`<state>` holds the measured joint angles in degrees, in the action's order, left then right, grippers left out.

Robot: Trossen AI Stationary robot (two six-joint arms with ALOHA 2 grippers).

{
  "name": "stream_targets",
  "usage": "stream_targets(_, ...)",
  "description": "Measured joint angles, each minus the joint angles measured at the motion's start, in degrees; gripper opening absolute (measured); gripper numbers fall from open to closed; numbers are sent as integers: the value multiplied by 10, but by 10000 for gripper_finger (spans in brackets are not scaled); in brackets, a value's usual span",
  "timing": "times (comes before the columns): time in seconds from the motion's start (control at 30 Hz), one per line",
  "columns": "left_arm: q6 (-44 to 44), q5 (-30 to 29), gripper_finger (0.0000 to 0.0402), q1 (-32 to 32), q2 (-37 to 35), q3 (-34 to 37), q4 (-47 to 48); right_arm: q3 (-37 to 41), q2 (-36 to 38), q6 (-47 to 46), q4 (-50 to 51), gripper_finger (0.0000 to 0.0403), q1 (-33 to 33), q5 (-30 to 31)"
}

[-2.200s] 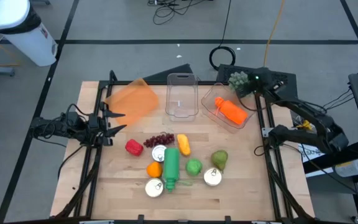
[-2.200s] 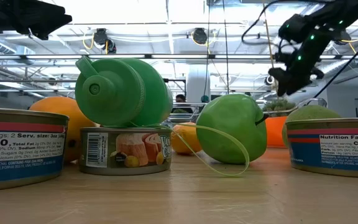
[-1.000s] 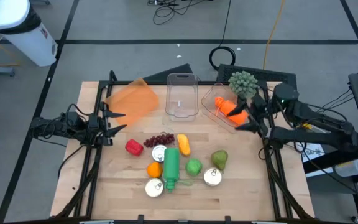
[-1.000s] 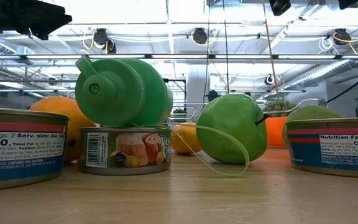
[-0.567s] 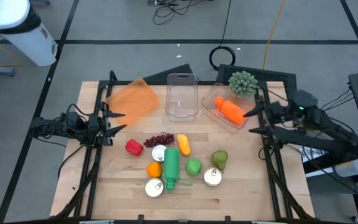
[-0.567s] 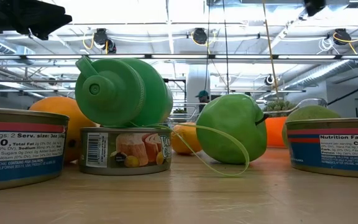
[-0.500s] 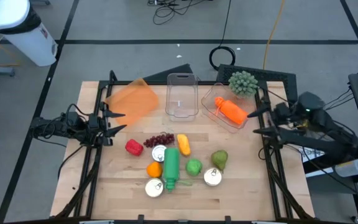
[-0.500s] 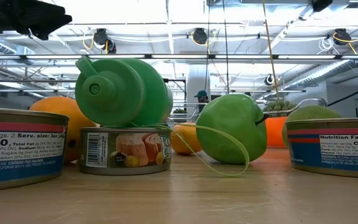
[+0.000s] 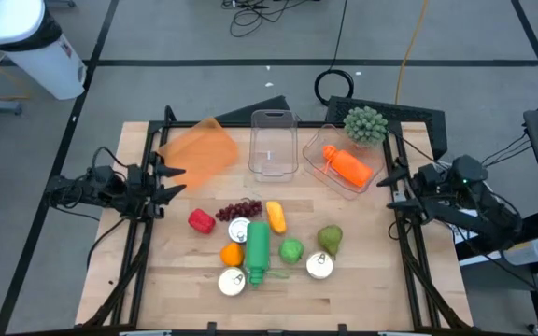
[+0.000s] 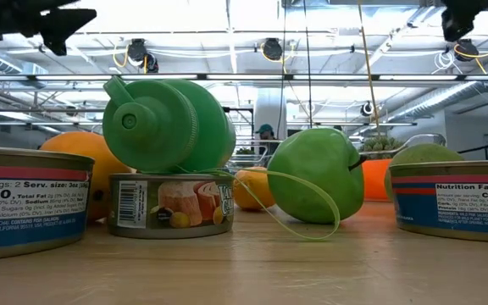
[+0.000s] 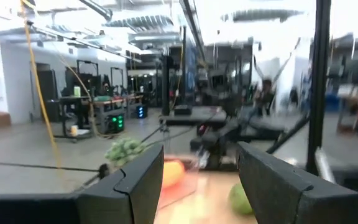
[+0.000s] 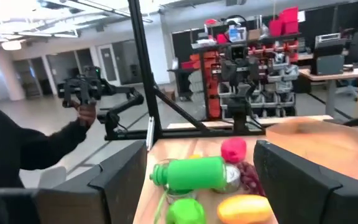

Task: Pick & Place Food Item
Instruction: Put the green tumbler into the right transparent bin

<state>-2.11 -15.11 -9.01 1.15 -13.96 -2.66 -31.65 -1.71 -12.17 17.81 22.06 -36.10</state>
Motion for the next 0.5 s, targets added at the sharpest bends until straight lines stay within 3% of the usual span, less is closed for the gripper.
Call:
stream_targets(0.27,64,-14,214,0,16,0,21,29,-13,-8,-4,279,-1,0)
stream_targets(0.5,110,-18,214,0,63,0,-28,45,-16,-7,-1,279,0,2)
